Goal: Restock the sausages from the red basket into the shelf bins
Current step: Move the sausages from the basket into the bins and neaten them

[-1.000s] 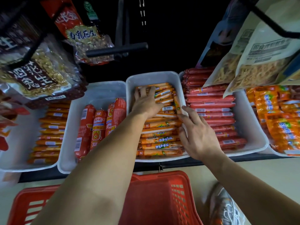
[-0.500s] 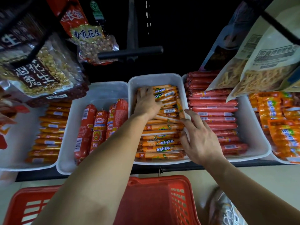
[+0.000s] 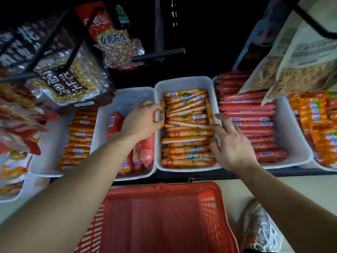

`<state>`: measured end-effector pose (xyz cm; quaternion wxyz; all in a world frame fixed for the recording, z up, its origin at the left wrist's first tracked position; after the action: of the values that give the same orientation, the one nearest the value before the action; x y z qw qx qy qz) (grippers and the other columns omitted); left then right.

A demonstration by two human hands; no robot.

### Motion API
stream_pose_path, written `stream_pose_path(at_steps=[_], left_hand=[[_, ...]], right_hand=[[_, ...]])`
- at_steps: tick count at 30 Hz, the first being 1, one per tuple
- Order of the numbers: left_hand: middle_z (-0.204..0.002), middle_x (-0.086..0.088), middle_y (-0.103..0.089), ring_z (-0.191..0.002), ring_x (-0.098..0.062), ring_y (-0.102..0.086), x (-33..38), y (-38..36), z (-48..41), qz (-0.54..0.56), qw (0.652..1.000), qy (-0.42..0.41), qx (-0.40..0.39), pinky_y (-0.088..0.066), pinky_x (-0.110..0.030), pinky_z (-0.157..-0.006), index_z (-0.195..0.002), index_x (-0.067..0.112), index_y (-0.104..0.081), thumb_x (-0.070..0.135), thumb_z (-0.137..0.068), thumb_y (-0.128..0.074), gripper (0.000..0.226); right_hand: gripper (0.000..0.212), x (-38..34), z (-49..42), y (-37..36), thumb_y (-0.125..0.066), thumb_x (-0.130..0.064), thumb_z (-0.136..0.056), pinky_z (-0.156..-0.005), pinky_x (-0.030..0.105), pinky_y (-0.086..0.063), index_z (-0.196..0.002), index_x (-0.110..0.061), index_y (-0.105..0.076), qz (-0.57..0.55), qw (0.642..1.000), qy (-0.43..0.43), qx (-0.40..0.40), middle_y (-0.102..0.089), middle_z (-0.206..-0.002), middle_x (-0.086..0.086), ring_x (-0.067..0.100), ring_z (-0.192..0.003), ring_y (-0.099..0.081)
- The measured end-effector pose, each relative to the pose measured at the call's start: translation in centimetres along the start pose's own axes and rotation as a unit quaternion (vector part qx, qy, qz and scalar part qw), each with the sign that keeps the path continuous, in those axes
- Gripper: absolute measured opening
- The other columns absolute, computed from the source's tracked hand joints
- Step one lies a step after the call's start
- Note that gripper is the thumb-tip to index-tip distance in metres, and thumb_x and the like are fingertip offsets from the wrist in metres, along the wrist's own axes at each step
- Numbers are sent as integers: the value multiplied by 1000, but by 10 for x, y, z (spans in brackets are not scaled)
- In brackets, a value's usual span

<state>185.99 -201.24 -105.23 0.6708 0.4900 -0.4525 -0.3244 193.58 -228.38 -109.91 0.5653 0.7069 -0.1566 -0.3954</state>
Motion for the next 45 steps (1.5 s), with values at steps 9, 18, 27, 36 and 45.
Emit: stream_pose_path(at_steps=[9,18,27,36,45], left_hand=[[-149,7,-28,-135,-25,-27,6,-31,-20,-139,989,-10,-51,-32,-42,-109,-140,31,-47,42,-68,-84,82],[-142,3,-48,-128,-28,-43,5,-29,-22,-73,997,-18,3,-45,-43,-99,-136,26,-54,24,-78,-76,61],[-114,-5,-69,-102,-31,-64,0,-14,-34,-49,986,-63,144,-52,-41,-80,-114,21,-70,26,-93,-63,23],[-89,14,-70,-84,-1,-66,34,-6,-8,320,932,70,156,-53,-21,-80,-87,32,-67,24,-85,-76,12],[-131,8,-61,-115,-20,-59,67,-56,-26,89,995,27,20,-47,-38,-100,-119,37,-62,44,-87,-70,34]], right_hand=[[46,3,-1,-1,-44,-35,-90,-68,41,-54,-133,-22,-54,-8,1000,3,-1,-30,-155,-5,33,-115,-56],[45,3,-1,1,-46,-35,-91,-70,44,-57,-134,-22,-53,-18,1000,5,2,-29,-155,-6,32,-117,-55],[48,3,-1,0,-43,-37,-89,-65,41,-56,-133,-21,-54,-18,1000,8,8,-28,-154,-7,32,-114,-56],[44,1,-1,1,-49,-34,-91,-65,39,-54,-132,-20,-56,-9,1000,1,6,-28,-155,-6,31,-115,-56],[45,2,-1,1,-46,-35,-89,-66,38,-53,-131,-22,-55,-8,1000,-3,5,-28,-155,-6,30,-114,-56]])
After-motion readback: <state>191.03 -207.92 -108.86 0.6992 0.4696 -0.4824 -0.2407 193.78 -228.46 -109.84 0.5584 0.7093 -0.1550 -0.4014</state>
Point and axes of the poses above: each hand's wrist, its own z-axis away from the middle knuckle, its own y-axis out of the back of the hand, x = y × z, the point moved 1 cm from there along -z, towards the middle knuckle
